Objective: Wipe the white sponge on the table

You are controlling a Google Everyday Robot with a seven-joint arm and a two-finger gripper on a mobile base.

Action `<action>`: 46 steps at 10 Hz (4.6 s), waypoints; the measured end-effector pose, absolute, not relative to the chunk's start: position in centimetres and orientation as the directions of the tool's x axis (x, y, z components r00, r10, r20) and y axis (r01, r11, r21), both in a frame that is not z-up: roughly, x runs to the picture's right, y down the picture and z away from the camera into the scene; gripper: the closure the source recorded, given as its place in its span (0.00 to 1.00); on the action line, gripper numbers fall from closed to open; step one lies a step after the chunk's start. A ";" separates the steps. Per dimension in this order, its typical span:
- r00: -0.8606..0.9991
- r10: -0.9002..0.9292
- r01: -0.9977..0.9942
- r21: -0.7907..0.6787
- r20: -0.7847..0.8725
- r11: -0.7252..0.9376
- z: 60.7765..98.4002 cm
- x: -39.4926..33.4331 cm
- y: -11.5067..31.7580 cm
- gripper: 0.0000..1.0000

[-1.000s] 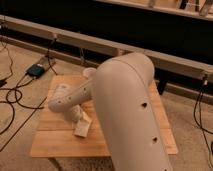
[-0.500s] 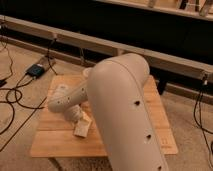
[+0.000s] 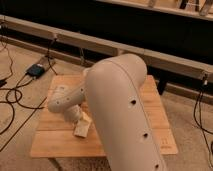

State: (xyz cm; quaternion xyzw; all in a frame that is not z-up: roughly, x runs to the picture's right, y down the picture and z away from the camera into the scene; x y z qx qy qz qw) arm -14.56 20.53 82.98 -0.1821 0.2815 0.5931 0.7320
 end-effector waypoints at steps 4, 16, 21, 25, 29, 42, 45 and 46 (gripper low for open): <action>0.130 0.766 -0.971 0.076 -0.630 0.228 83.1 -14.4 20.5 0.35; 0.102 0.758 -0.971 0.100 -0.645 0.216 83.0 -13.3 20.6 1.00; 0.050 0.749 -0.970 0.145 -0.660 0.193 82.1 -11.3 21.0 1.00; -0.014 0.741 -0.967 0.199 -0.671 0.161 82.0 -9.4 21.2 1.00; -0.044 0.742 -0.969 0.209 -0.669 0.131 83.5 -9.6 19.9 1.00; 0.228 0.643 -0.969 -0.106 -0.731 0.223 77.1 -21.1 22.4 1.00; 0.212 0.625 -0.971 -0.090 -0.751 0.221 76.6 -19.4 23.5 1.00; 0.186 0.623 -0.975 -0.066 -0.760 0.211 76.5 -18.4 23.7 1.00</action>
